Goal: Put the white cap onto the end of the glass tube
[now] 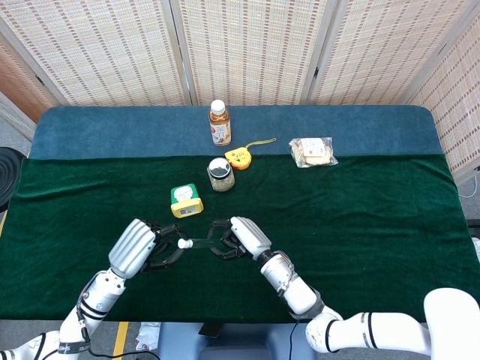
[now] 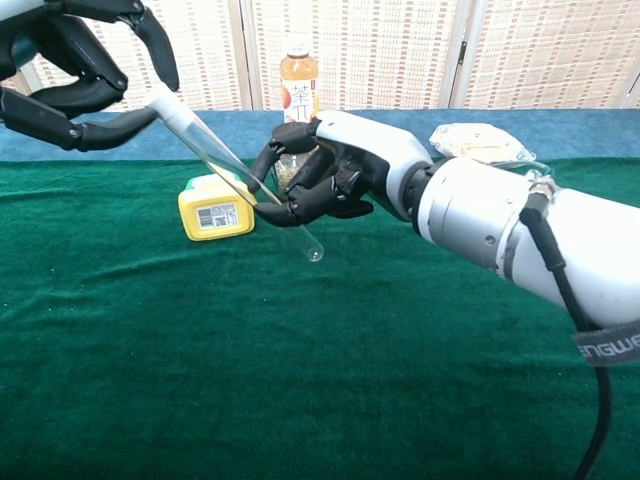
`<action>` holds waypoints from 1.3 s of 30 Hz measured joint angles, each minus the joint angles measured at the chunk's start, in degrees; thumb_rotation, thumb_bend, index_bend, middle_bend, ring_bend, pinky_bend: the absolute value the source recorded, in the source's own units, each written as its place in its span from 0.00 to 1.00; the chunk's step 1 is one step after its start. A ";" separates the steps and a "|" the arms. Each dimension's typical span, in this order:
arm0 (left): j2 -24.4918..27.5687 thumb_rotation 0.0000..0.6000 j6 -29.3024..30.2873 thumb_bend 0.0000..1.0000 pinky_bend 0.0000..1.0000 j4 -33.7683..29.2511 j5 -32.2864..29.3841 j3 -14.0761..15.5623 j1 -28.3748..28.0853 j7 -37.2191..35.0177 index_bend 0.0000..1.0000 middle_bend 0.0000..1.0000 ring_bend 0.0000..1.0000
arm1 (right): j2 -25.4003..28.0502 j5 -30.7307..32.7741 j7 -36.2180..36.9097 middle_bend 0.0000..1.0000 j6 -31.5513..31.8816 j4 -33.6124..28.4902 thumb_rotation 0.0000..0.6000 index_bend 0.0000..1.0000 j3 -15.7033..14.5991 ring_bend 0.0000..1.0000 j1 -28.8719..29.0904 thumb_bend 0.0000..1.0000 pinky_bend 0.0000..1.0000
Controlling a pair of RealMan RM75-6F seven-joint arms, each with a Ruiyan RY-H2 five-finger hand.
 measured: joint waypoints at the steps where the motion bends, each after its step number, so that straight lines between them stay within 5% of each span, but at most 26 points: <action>1: -0.06 1.00 -0.08 0.48 0.84 0.02 -0.05 0.02 -0.04 0.00 0.62 1.00 0.96 | -0.02 -0.09 0.00 1.00 0.01 -0.04 1.00 0.84 -0.03 1.00 0.01 0.63 1.00; 11: -0.23 1.00 -0.19 0.48 0.84 0.27 -0.32 0.07 -0.14 0.04 0.60 1.00 0.96 | -0.12 0.06 -0.02 1.00 0.05 0.05 1.00 0.84 -0.05 1.00 0.06 0.63 1.00; 16: 0.44 1.00 -0.71 0.36 0.84 0.04 -0.85 0.26 -0.09 0.13 0.21 0.96 0.84 | 0.27 0.51 -0.68 1.00 0.03 0.05 1.00 0.84 -0.22 1.00 0.04 0.63 1.00; 20: 1.65 1.00 -1.07 0.32 0.76 -0.26 -1.14 0.56 0.05 -0.08 0.05 0.65 0.54 | 1.20 1.00 -2.26 1.00 0.17 -0.27 1.00 0.84 -0.63 1.00 -0.07 0.63 1.00; 26: 3.67 1.00 -1.23 0.32 0.44 0.00 -1.57 1.14 0.62 -1.21 0.02 0.37 0.25 | 3.53 2.70 -7.24 1.00 0.76 -0.68 1.00 0.84 -1.71 1.00 -0.19 0.63 1.00; 35: 4.90 1.00 -1.01 0.31 0.27 2.27 -4.37 1.32 2.10 -0.86 0.00 0.35 0.20 | 3.37 5.27 -18.85 1.00 3.89 4.35 1.00 0.83 -6.11 1.00 -0.28 0.63 1.00; 39: 5.08 1.00 -0.93 0.32 0.25 2.86 -5.64 1.55 2.96 -0.29 0.00 0.35 0.19 | 1.16 4.41 -21.56 1.00 5.69 8.37 1.00 0.72 -7.81 1.00 -0.56 0.63 1.00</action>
